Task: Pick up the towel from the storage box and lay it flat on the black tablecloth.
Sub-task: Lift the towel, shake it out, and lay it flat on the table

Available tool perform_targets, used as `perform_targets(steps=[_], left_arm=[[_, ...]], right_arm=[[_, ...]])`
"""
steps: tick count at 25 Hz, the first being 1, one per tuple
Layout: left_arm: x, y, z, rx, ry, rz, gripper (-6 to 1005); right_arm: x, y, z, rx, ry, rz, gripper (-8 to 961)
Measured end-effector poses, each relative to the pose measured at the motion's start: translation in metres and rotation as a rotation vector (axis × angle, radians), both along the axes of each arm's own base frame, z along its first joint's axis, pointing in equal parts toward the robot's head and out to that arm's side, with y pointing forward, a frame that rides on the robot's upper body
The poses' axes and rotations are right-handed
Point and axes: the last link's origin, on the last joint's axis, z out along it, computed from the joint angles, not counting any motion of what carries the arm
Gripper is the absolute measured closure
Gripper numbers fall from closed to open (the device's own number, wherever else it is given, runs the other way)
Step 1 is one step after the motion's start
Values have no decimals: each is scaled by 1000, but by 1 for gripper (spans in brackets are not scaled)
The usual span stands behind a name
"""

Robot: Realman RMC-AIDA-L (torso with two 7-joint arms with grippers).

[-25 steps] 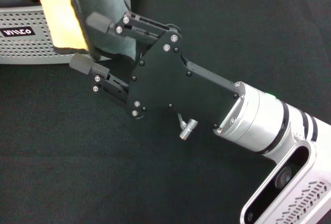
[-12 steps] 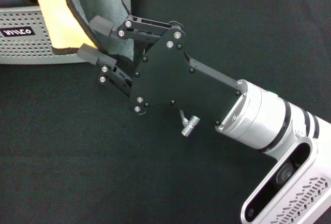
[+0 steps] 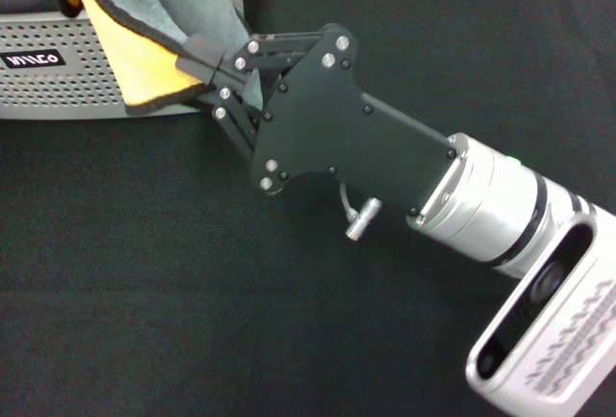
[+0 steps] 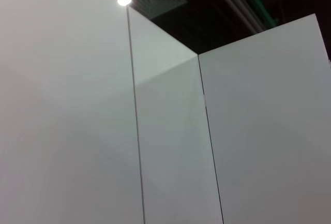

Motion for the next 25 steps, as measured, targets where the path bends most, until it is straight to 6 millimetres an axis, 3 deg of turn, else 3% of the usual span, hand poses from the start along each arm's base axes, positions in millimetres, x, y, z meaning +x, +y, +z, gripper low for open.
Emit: perform_targets(steps=[5,10,15,19,25], left_arm=[[-18,-4,-12,-59,9,13,986],[-57,-13,-31,-170,-2,14,986],[-85,-23,-37,-292,3,30,986],[-99,-33,-44,-405,59,57,986],[-109,-48,-61,-582,202,75,986]], right_arm=[[13,2,15,-121,95,-53,951],[40,1,36,-338,198,-124,949],[67,2,63,-540,264,-156,947],[89,5,84,-757,225,-207,946],[94,-4,88,-935,177,-206,944]])
